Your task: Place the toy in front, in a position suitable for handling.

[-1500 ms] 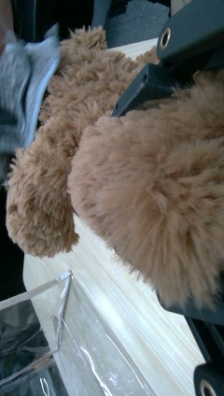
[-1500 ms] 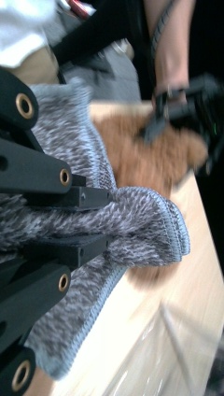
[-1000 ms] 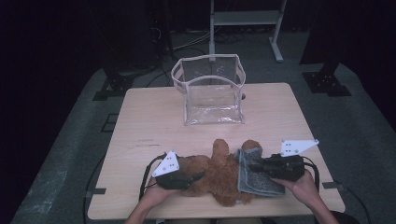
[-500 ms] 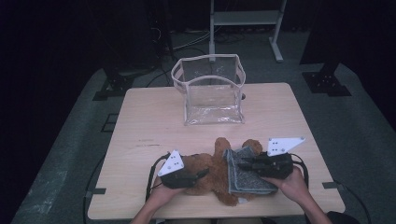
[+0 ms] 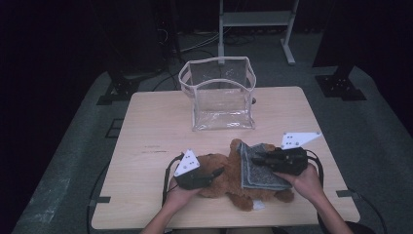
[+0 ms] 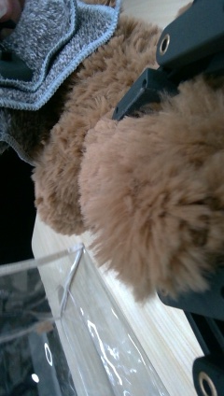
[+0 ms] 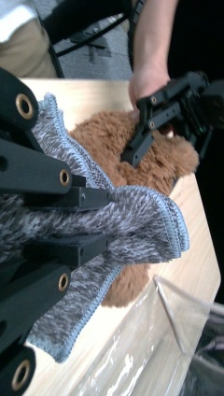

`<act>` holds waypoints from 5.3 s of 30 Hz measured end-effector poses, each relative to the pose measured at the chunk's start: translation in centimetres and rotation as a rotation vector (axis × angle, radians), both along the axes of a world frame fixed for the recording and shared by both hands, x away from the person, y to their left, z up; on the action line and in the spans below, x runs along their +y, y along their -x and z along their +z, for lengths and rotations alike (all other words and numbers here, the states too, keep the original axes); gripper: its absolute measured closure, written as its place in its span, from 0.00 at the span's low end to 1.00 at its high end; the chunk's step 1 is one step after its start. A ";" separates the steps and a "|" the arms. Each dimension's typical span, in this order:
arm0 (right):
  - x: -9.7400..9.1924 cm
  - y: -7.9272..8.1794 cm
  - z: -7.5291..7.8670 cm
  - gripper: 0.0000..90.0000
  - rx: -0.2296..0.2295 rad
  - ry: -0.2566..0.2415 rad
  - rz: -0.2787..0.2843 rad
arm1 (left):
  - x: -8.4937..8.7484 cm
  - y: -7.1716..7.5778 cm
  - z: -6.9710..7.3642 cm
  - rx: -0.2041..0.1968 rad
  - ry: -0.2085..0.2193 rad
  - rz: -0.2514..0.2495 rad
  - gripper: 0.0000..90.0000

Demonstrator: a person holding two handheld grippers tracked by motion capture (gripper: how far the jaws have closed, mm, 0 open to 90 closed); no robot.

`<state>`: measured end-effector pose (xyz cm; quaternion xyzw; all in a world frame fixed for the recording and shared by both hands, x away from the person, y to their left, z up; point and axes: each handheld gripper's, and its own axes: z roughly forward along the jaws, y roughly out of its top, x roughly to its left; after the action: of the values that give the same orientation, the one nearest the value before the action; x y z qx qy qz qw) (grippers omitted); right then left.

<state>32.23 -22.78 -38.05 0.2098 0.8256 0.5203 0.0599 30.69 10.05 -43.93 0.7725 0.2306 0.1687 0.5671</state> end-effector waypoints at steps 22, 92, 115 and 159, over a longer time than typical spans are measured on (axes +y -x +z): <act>0.3 3.2 -2.8 0.89 0.007 0.033 0.055 | 0.7 -1.1 1.5 0.212 -0.122 -0.250 0.08; -4.7 -3.4 0.3 0.89 0.013 0.013 -0.203 | 2.6 0.6 0.4 -0.095 -0.148 -0.173 0.46; 0.2 -1.3 0.3 0.89 0.045 0.040 -0.039 | 1.2 0.8 0.6 -0.109 -0.163 -0.195 0.45; 8.8 -0.8 1.1 0.89 0.062 0.119 0.104 | -0.1 0.7 0.7 -0.105 -0.168 -0.207 0.45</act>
<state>32.99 -14.00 -36.95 0.1788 0.8664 0.4659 0.0197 30.02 9.95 -43.26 0.8269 0.1047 0.1681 0.5263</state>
